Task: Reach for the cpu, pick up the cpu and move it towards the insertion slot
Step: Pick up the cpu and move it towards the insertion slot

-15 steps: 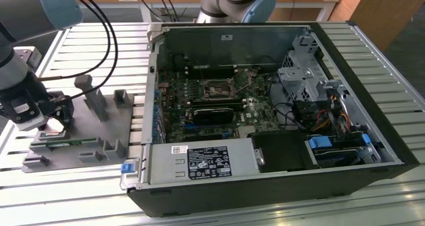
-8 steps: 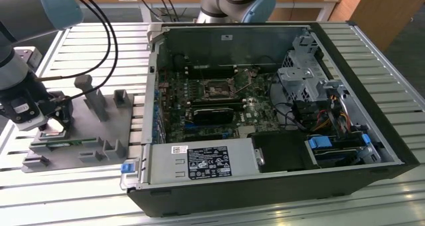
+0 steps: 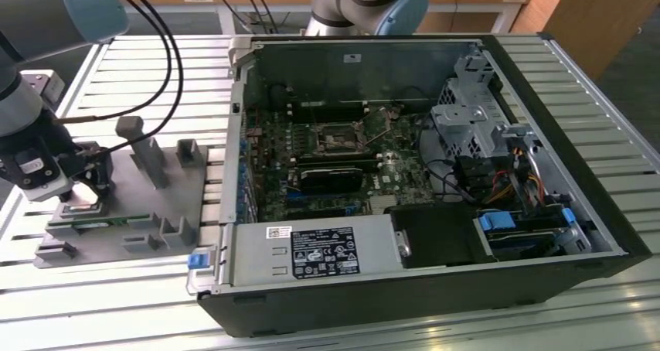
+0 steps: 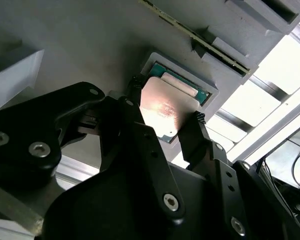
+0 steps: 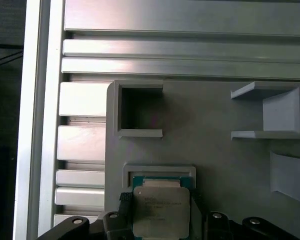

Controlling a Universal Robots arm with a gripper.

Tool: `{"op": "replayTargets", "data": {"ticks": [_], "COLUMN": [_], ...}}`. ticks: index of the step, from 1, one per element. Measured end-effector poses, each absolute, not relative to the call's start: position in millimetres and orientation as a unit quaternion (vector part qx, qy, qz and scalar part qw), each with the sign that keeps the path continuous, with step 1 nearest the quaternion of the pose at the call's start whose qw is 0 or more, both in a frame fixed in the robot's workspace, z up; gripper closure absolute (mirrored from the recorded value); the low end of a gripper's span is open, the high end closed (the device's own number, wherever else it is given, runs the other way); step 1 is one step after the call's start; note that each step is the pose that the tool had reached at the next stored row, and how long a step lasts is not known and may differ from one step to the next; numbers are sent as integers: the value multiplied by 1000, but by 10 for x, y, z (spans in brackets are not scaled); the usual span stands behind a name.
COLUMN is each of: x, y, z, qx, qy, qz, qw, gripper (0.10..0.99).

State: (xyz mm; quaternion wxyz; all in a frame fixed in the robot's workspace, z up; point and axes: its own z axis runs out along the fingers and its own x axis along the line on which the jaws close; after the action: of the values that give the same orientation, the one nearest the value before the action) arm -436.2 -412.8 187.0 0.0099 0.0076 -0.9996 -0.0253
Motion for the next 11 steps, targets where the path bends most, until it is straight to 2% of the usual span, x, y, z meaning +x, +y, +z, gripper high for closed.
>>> {"op": "replayTargets", "data": {"ticks": [11], "x": [-4361], "y": [-4128], "z": [1899], "qx": [8], "qy": [-1000], "qz": [-25], "qw": [10], "gripper": [545]}}
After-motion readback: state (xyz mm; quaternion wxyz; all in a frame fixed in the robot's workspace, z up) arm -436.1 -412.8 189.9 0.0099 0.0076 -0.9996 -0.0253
